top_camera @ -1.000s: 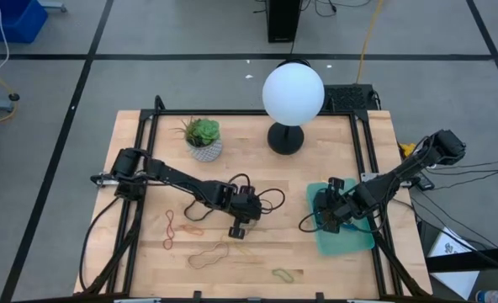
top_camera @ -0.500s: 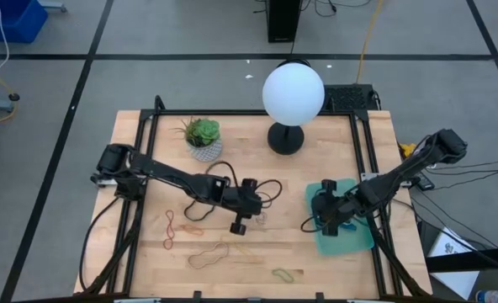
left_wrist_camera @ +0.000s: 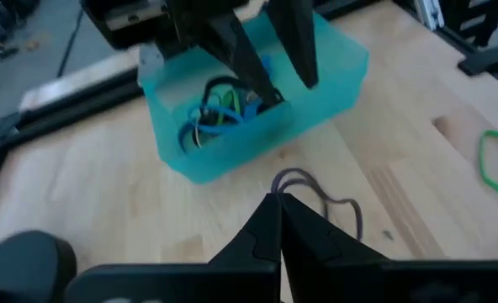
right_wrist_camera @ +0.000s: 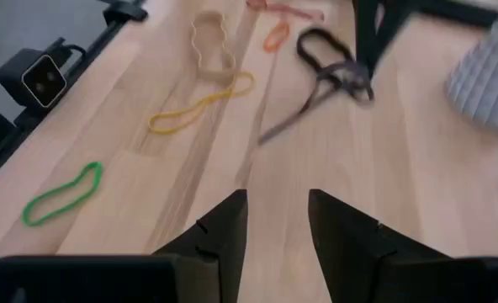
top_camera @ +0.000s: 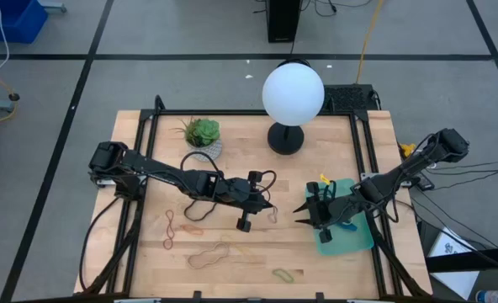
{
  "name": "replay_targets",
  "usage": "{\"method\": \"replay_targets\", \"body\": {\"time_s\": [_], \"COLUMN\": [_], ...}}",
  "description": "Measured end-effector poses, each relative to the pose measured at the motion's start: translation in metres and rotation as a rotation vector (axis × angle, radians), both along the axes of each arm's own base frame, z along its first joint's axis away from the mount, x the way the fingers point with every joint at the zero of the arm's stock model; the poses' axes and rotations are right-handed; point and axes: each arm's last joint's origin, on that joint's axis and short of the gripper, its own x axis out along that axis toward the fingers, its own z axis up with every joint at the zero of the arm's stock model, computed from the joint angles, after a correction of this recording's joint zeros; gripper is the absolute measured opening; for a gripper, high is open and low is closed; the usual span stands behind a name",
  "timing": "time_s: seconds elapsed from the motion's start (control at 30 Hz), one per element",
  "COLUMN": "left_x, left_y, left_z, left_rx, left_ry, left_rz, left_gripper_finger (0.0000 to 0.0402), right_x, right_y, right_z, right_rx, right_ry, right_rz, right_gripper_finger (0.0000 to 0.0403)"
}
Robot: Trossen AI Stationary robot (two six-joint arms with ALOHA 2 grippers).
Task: Pick and place rubber bands into bin
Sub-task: Put the purple rubber band into the bin
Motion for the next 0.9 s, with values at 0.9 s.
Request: {"method": "replay_targets", "body": {"time_s": [0.9], "left_x": [0.002], "left_y": [0.003], "left_z": [0.002], "left_rx": [0.089], "left_ry": [-0.036], "left_rz": [0.046], "left_gripper_finger": [0.0005], "right_x": [0.052], "right_y": [-0.003], "right_z": [-0.024], "right_rx": [0.151], "right_ry": [-0.089], "right_rz": [0.007], "right_gripper_finger": [0.0095]}}
